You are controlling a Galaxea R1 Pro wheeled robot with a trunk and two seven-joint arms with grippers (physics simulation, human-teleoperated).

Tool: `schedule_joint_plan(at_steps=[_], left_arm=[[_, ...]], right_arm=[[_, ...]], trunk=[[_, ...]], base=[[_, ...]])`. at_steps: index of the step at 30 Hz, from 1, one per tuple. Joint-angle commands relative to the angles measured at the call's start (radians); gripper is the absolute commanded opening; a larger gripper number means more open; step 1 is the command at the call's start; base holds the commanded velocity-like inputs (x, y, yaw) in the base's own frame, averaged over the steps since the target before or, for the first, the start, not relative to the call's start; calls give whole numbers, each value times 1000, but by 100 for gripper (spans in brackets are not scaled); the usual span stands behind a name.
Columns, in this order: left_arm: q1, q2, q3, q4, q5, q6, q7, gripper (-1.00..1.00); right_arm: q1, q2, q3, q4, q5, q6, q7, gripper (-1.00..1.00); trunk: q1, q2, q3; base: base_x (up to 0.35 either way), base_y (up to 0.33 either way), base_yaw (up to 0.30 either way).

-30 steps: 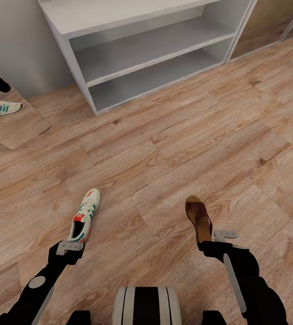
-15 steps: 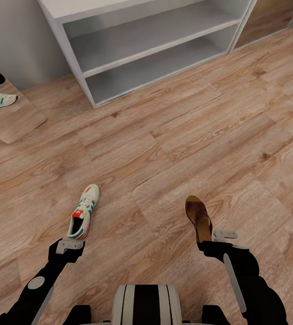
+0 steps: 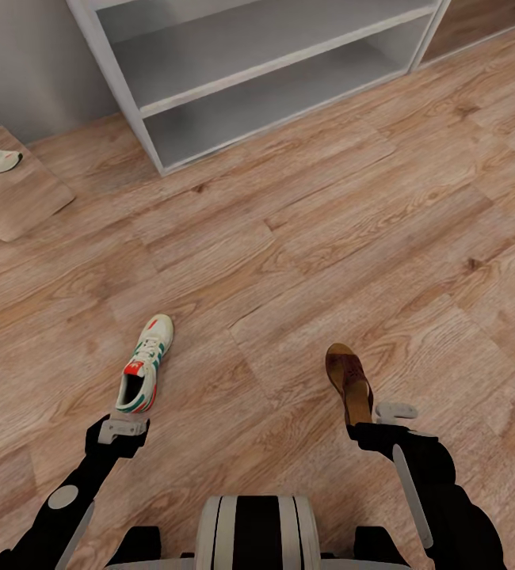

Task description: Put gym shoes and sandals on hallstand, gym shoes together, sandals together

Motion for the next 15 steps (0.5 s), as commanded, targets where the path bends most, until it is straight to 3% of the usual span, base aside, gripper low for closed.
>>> schedule_joint_plan(at_steps=[1,15], left_arm=[[0,0,0,-1,0,1,-3,100],[0,0,2,-1,0,-2,-3,100]], right_arm=[[0,1,-1,-1,-3,5,-3,-100],[0,1,-2,-1,-3,5,-3,-100]], trunk=[[0,0,-1],[0,0,-1]], base=[[0,0,0],[58,18,0]])
